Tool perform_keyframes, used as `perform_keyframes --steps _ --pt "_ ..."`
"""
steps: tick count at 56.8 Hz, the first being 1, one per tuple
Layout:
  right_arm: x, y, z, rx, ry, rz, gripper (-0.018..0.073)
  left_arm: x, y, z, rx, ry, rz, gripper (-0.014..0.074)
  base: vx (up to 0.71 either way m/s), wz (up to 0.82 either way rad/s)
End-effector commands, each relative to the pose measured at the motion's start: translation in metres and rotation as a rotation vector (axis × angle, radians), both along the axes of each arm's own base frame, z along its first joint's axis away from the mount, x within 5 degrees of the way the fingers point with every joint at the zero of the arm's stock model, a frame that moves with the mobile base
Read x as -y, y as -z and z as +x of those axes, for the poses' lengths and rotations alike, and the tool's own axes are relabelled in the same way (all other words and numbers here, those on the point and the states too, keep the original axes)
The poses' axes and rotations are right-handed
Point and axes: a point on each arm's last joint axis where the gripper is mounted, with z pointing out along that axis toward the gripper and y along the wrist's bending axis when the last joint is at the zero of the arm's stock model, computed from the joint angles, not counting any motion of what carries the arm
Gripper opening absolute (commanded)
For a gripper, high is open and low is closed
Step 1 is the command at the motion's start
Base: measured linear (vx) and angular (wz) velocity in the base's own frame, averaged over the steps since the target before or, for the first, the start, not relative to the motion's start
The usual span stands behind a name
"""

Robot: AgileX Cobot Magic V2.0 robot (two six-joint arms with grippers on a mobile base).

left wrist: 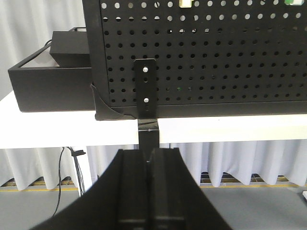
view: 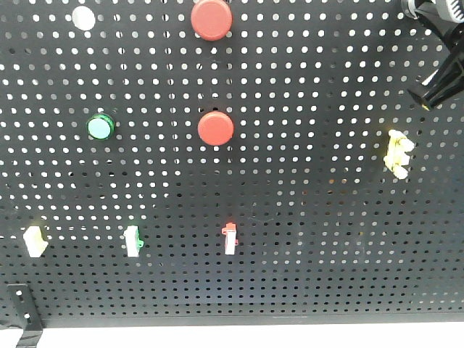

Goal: Rotate knob clockwise with right arm

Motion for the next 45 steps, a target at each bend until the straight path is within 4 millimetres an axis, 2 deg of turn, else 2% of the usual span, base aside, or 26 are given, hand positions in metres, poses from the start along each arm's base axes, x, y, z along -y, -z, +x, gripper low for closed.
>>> perform_keyframes --steps 1,45 --pt "0.0026 -0.0223 -0.0122 0.124 -0.007 0.071 -0.0014 0.0002 0.0010 0.0008 0.064 0.003 -0.008 -0.0006 0.00 0.00" --pt "-0.0013 -0.0229 -0.0133 -0.110 -0.277 1.025 -0.0009 0.0002 0.0010 0.0008 0.064 0.003 -0.008 -0.0006 0.00 0.00"
